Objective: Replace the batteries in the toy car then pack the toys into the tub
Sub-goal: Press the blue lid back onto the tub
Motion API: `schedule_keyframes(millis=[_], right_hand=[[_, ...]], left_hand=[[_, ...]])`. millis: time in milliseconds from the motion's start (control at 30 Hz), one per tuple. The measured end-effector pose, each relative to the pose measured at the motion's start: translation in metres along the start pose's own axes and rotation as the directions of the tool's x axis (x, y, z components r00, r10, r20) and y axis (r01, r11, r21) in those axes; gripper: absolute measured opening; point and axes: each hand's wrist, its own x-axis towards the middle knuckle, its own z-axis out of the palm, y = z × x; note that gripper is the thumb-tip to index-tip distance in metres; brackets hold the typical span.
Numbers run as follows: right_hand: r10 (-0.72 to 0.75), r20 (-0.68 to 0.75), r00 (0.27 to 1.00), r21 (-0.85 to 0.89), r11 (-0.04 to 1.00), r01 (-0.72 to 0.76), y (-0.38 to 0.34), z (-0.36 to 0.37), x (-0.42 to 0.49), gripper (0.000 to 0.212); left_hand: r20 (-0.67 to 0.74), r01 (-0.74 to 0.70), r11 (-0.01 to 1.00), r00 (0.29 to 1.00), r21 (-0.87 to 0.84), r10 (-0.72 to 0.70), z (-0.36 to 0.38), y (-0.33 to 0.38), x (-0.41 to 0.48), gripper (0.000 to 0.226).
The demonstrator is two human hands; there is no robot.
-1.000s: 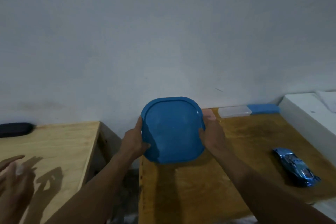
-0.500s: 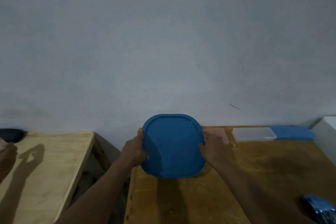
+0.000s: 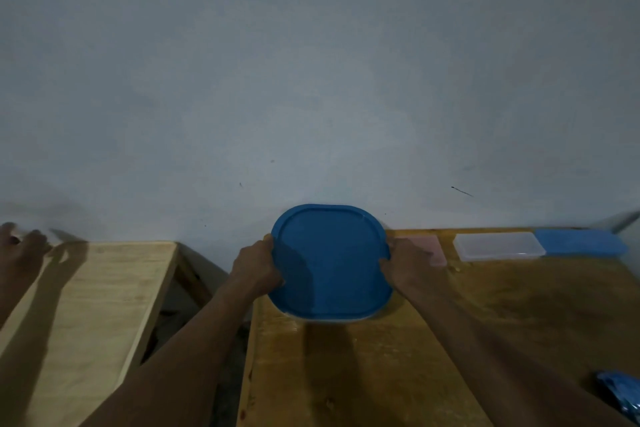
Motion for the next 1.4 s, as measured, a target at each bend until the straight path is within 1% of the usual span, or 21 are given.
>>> schedule_keyframes(millis=[167, 300, 533, 733, 800, 933, 1000, 1133, 1200, 1267, 1400], right_hand=[[0.010, 0.001, 1.000, 0.011, 1.000, -0.010, 0.000, 0.001, -0.003, 0.013], [-0.015, 0.003, 1.000, 0.003, 1.000, 0.015, -0.002, -0.001, -0.007, 0.010], [-0.004, -0.006, 1.000, -0.010, 1.000, 0.004, -0.007, -0.001, -0.007, 0.015], [-0.007, 0.004, 1.000, -0.040, 0.999, 0.007, -0.009, -0.004, -0.006, 0.020], [0.008, 0.004, 1.000, -0.016, 1.000, -0.008, -0.009, -0.002, -0.005, 0.021], [0.034, 0.039, 0.999, 0.113, 0.993, -0.038, -0.007, -0.001, -0.004, 0.032], [0.022, 0.054, 0.998, 0.144, 0.989, -0.029, -0.007, -0.001, -0.003, 0.040], [0.041, 0.079, 0.996, 0.191, 0.980, -0.056, -0.007, -0.004, -0.002, 0.050], [-0.006, 0.094, 0.996, 0.184, 0.983, -0.012, -0.009, -0.005, -0.002, 0.059], [-0.023, 0.116, 0.993, 0.143, 0.990, 0.006, -0.010, -0.006, -0.001, 0.067], [-0.013, 0.151, 0.988, 0.055, 0.998, 0.004, -0.011, -0.009, 0.009, 0.064]], left_hand=[[-0.004, 0.012, 1.000, 1.000, 0.006, -0.012, 0.002, 0.001, 0.003, 0.053], [-0.027, 0.036, 0.998, 0.999, 0.053, -0.034, 0.005, 0.002, 0.003, 0.046], [-0.036, 0.069, 0.993, 0.997, 0.100, -0.066, 0.006, 0.004, 0.004, 0.041], [-0.035, 0.089, 0.986, 0.996, 0.141, -0.084, 0.007, 0.006, 0.007, 0.042], [-0.029, 0.095, 0.984, 0.995, 0.147, -0.092, 0.008, 0.006, 0.008, 0.042], [-0.001, 0.094, 0.982, 0.996, 0.164, -0.095, 0.007, 0.008, 0.008, 0.049], [0.007, 0.093, 0.984, 0.995, 0.150, -0.095, 0.007, 0.009, 0.008, 0.050], [0.006, 0.092, 0.986, 0.996, 0.142, -0.094, 0.009, 0.006, 0.007, 0.048], [0.018, 0.079, 0.987, 0.996, 0.139, -0.082, 0.010, 0.005, 0.005, 0.050], [0.038, 0.062, 0.987, 0.997, 0.145, -0.068, 0.010, 0.002, 0.006, 0.053], [0.084, 0.075, 0.991, 0.993, 0.114, -0.085, 0.010, 0.001, 0.013, 0.063]])
